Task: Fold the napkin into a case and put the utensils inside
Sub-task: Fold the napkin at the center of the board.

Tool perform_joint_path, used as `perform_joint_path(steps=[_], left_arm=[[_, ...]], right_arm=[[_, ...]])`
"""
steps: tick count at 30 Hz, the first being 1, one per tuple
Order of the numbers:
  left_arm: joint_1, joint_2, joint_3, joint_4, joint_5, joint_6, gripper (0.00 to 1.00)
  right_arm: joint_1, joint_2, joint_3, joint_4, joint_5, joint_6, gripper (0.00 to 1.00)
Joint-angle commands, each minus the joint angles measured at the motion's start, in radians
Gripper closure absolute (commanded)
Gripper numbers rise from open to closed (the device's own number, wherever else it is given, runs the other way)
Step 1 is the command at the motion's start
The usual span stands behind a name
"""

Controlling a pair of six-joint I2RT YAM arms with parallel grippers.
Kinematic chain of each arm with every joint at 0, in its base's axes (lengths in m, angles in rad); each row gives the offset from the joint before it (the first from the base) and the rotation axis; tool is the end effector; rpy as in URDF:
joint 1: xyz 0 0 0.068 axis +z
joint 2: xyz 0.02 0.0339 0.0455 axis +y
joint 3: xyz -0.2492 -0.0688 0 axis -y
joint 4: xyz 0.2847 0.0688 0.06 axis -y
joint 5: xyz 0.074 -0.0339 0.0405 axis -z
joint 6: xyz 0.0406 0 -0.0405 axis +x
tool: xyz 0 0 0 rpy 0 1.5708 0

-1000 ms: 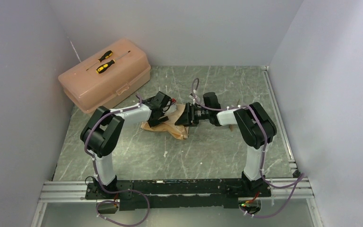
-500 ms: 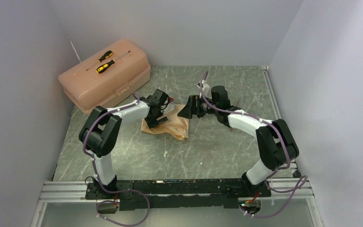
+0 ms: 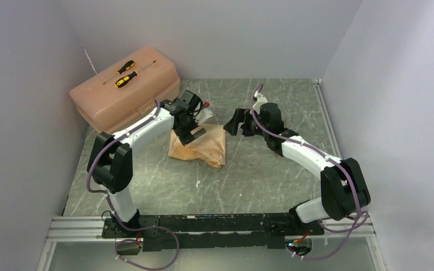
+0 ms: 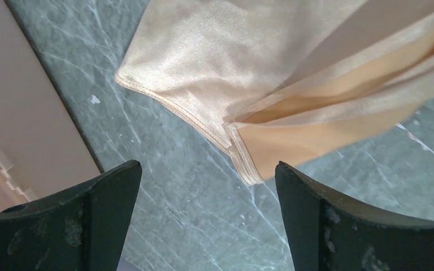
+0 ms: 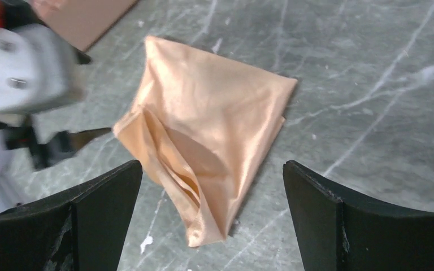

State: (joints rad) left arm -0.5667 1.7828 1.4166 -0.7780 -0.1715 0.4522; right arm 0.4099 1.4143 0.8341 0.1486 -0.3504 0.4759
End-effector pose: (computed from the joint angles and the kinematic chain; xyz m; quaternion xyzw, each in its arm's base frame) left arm 0.3470 -0.2126 0.2074 0.4591 0.8589 0.0715 0.2153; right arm 0.3191 0.1539 0.2069 -0.0666 0.8319 0.3602 0.4169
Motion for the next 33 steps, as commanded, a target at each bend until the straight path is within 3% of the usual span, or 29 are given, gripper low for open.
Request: perform_joint_path(steps=[1,4,11,22,28,33], left_arm=[[0.001,-0.064,0.085,-0.111,0.096,-0.039,0.06],[0.001,-0.051,0.114,-0.117,0.122,-0.044,0.06],[-0.001,0.075,0.18,-0.064,0.194,-0.096,0.06],[-0.048,0.27,0.303,-0.001,0.23,-0.105,0.06],[-0.063,0.297,0.31,0.028,0.249,-0.102,0.06],[-0.067,0.319,0.327,0.033,0.263,-0.1,0.06]], right_arm=[[0.105,-0.039,0.037,-0.103,0.248,-0.1,0.0],[0.153,-0.082,-0.041,-0.062,0.259,-0.128,0.02],[0.28,-0.111,-0.176,-0.016,0.295,-0.204,0.18],[0.399,-0.179,-0.299,0.007,0.433,-0.077,0.47],[0.445,-0.163,-0.324,0.091,0.382,0.038,0.51],[0.472,-0.051,-0.258,0.073,0.403,0.053,0.52]])
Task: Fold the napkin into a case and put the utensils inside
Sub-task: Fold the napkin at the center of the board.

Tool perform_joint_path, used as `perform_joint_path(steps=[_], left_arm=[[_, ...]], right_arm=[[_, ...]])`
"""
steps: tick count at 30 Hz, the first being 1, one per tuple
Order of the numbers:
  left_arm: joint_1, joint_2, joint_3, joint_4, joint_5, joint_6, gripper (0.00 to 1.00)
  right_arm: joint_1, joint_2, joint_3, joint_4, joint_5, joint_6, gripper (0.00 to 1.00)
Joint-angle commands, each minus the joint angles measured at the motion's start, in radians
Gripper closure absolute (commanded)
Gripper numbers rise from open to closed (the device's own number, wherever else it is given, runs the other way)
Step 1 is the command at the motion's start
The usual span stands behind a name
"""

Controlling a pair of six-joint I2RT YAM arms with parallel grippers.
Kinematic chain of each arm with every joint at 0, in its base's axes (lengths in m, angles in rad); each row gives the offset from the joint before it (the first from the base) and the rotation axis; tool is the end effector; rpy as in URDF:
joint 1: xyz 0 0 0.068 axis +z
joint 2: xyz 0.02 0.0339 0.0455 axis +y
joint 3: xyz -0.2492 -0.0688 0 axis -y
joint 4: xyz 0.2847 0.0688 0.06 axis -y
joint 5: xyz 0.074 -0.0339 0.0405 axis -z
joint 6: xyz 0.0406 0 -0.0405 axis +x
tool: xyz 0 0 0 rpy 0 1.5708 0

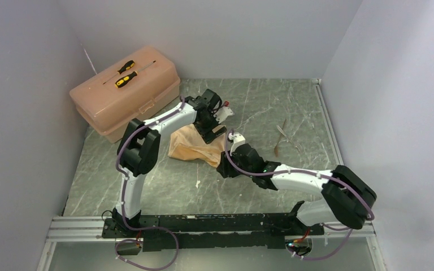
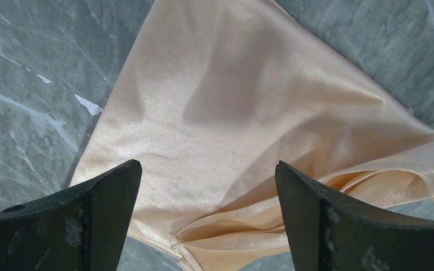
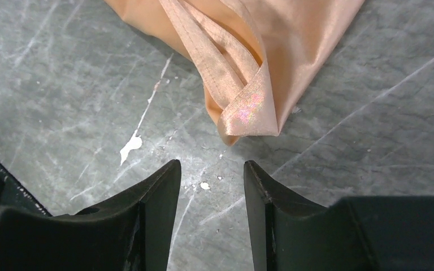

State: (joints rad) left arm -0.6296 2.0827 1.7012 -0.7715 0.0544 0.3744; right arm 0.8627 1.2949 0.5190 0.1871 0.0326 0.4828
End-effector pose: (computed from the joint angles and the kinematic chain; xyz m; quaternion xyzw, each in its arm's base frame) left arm 0.3827 -0.2815 0.1758 0.4755 0.8545 -0.0528 0.2022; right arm 0.1913 0.2214 0.1331 -0.1589 0.8673 0.2825 0.3777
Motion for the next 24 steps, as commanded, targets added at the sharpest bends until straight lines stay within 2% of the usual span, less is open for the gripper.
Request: perform_joint_path(steps=[1,7,16,19,24], left_arm=[[-0.004,0.023,0.046,0.027,0.038,-0.023,0.06],[-0.005,0.049,0.056,0.04,0.036,-0.021,0.06],[-0.007,0.08,0.036,0.059,0.038,-0.025,0.06],[-0.007,0.082,0.029,0.058,0.034,-0.024,0.06],[-0.007,0.087,0.02,0.053,0.03,-0.026,0.06]], right_arm=[[0.022,0.088,0.071,0.025,0.036,0.045,0.5],[0.036,0.153,0.1,0.03,0.108,0.039,0.47],[0.037,0.159,0.105,0.036,0.188,0.04,0.53],[0.036,0.175,0.113,0.046,0.176,0.04,0.57],[0.036,0.221,0.135,0.066,0.131,0.05,0.71]])
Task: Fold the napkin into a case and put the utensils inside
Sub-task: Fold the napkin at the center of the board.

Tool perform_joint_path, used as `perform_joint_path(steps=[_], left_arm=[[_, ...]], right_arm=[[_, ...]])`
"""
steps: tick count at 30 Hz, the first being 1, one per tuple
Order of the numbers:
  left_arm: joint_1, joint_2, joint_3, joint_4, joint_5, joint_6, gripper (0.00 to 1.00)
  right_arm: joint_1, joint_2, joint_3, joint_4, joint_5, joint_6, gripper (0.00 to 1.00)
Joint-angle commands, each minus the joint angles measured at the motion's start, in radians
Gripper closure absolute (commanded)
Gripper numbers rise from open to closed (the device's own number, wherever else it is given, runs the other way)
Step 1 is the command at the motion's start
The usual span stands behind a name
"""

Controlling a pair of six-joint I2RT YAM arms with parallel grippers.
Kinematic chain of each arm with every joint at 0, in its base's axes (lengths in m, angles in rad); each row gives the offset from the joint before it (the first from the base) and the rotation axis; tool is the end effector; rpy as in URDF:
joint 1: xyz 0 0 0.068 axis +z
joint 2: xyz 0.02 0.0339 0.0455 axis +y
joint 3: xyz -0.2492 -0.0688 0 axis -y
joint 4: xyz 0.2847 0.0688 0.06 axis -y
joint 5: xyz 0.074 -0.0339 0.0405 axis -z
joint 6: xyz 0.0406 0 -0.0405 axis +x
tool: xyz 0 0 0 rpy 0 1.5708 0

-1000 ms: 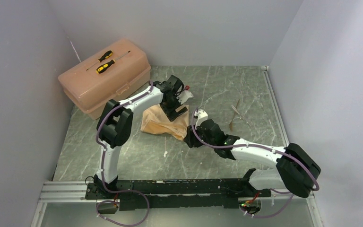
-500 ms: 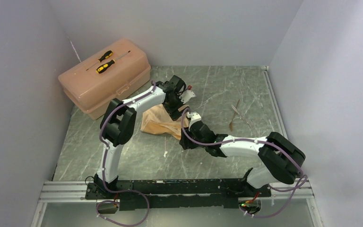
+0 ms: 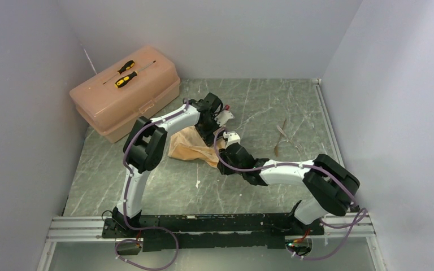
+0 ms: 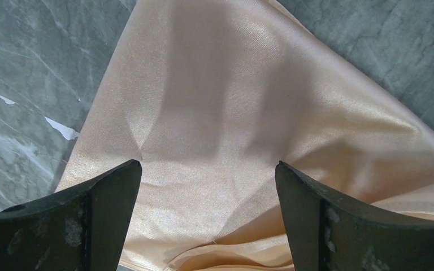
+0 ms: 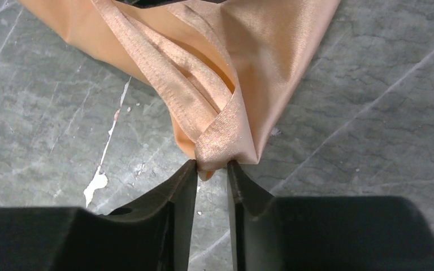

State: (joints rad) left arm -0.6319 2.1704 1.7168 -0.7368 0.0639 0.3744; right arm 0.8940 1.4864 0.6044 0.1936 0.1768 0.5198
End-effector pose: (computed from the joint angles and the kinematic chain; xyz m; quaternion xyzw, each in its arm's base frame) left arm 0.3901 -0.2888 0.1421 0.4785 0.8569 -0.0554 0.1834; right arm 0.2024 0.2405 0.1078 -0.1305 0.8920 0.2156 0.3753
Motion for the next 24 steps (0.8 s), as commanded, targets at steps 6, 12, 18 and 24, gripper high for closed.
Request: perform_joint_path(steps=[6,12,18,24], left_arm=[[-0.006,0.005,-0.02,0.009,0.009,-0.02,0.06],[-0.006,-0.014,-0.057,0.028,0.012,-0.005,0.07],[-0.006,-0.019,-0.05,0.025,0.024,-0.009,0.08],[-0.006,-0.024,-0.058,0.025,0.01,0.001,0.08]], right_arm=[[0.003,0.026,0.083,0.046,-0.025,0.011,1.0],[-0.04,0.022,0.11,0.034,-0.033,0.009,1.0],[-0.104,0.079,0.131,0.054,-0.096,0.013,1.0],[-0.163,0.128,0.141,0.085,-0.164,0.021,1.0]])
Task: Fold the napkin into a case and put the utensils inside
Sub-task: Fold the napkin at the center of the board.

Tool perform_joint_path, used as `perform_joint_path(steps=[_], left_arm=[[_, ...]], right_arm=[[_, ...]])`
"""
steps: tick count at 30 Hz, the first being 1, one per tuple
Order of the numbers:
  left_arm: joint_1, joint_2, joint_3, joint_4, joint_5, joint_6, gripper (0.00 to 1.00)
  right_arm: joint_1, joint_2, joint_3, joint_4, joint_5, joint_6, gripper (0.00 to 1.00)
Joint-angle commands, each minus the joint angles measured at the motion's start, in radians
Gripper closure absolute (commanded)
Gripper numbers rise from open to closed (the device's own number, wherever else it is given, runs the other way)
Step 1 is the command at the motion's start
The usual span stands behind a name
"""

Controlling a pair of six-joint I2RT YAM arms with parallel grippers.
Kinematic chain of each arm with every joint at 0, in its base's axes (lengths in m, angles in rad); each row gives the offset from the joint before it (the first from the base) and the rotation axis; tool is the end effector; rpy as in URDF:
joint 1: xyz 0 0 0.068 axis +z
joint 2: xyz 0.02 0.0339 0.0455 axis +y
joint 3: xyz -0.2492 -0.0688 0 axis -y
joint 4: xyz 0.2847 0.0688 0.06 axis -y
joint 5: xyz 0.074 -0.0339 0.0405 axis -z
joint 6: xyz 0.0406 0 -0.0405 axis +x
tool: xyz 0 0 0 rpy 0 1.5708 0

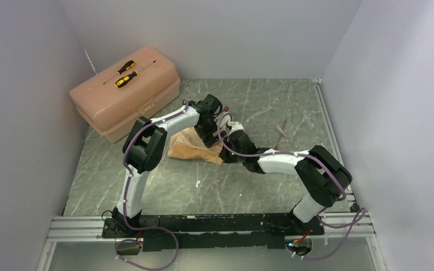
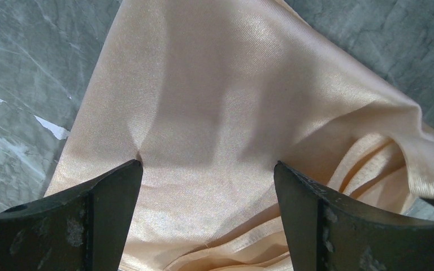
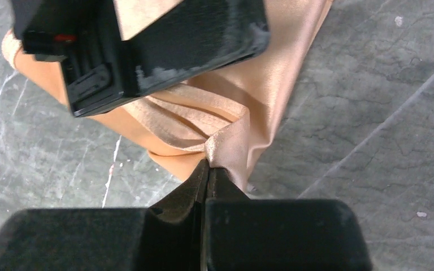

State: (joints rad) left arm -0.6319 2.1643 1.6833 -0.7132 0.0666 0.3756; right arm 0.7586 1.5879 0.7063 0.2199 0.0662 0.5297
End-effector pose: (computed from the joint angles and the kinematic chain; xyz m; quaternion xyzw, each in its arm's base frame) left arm 0.3870 -0.2867 0.1351 0.4794 0.8568 -0.0563 0.1814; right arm 0.2500 0.2333 0.1107 -0.0881 0.8938 0.2397 0.3687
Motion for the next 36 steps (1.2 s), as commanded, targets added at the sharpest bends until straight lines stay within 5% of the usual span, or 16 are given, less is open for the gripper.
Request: perform_joint_path(steps=[1,36], left_arm=[[-0.006,-0.02,-0.023,0.0,0.004,0.001,0.08],[0.03,0.001,0.119,0.087,0.001,-0.063,0.06]], right_arm=[[-0.034,0.038,0.043,0.059,-0.06,0.009,1.0],[-0.148,0.119,0.004,0.151,-0.24,0.105,1.0]])
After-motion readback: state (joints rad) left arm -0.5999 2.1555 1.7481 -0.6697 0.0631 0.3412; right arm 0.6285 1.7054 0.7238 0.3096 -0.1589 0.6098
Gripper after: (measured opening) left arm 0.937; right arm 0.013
